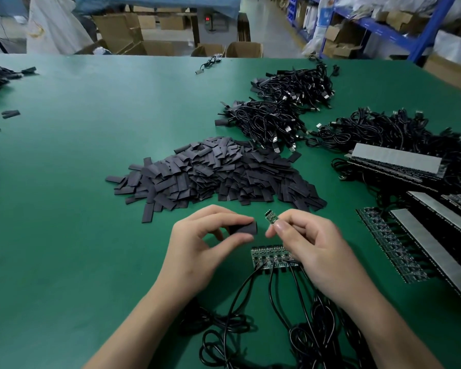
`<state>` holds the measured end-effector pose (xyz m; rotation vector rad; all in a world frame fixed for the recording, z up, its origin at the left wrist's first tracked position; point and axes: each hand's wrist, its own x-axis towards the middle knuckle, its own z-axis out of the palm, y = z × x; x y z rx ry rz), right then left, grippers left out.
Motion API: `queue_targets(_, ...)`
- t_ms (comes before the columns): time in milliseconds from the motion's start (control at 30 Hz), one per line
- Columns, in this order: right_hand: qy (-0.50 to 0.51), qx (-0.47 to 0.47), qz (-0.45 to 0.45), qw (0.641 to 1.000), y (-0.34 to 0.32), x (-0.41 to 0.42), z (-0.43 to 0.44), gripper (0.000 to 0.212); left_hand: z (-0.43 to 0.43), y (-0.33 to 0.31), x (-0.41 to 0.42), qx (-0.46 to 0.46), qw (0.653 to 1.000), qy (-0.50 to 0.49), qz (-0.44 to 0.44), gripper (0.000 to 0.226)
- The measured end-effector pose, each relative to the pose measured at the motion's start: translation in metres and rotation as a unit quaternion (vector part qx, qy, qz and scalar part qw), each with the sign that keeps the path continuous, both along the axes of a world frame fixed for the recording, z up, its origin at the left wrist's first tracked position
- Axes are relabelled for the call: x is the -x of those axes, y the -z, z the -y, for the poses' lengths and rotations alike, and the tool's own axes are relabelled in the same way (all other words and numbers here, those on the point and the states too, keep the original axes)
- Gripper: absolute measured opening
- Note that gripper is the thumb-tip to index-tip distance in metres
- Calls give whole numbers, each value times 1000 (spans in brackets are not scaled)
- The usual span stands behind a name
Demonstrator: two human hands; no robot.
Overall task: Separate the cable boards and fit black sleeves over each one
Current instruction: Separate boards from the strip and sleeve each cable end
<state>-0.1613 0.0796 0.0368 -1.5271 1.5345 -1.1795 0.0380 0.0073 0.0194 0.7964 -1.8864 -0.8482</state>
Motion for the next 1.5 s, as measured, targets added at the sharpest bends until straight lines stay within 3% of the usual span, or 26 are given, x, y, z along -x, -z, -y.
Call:
queue_targets(167,-3,16,-87,996,-2,-3,-3,33,3,1,-5,-10,1000,-12,-4,18)
queue_targets(767,-52,-58,-134,988,1,-2,-5,35,2,-1,-9,96,990,35,96,18)
queue_targets(1200,-76,-68,-153,983,7,-1,-4,28,1,2,-10,72,986,85,126,19)
queue_targets(1333,-62,-47,-145,986,5,0,-3,21,1,3,-10,76,987,68,122,19)
queue_targets(1500,-8,-19,-163,986,1,14,-4,29,3,5,-11,79,991,24,109,18)
